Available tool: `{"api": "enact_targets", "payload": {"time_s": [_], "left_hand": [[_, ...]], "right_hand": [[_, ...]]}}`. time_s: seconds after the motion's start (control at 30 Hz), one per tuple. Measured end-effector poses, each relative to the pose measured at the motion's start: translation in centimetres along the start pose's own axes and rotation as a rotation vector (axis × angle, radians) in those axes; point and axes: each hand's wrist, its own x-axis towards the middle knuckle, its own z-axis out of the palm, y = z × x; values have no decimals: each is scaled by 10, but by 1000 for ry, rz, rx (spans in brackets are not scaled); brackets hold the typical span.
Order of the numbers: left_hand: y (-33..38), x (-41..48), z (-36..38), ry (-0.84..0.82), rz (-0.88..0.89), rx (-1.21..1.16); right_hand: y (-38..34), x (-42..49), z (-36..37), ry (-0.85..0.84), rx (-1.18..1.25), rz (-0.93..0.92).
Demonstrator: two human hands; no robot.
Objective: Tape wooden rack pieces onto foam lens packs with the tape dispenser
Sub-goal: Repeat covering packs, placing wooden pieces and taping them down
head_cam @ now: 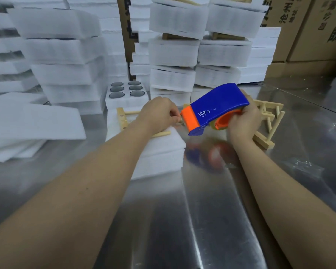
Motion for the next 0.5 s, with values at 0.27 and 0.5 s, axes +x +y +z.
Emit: {"api": "enact_targets", "payload": {"time_s": [0.27,0.5], "left_hand": [[-2,0,-1,33,65,-23],[-8,4,5,-17,20,-123]], "right_hand": [[-5,-3,-3,-16,-18,-84],[-3,-4,1,30,-48,-72]]}}
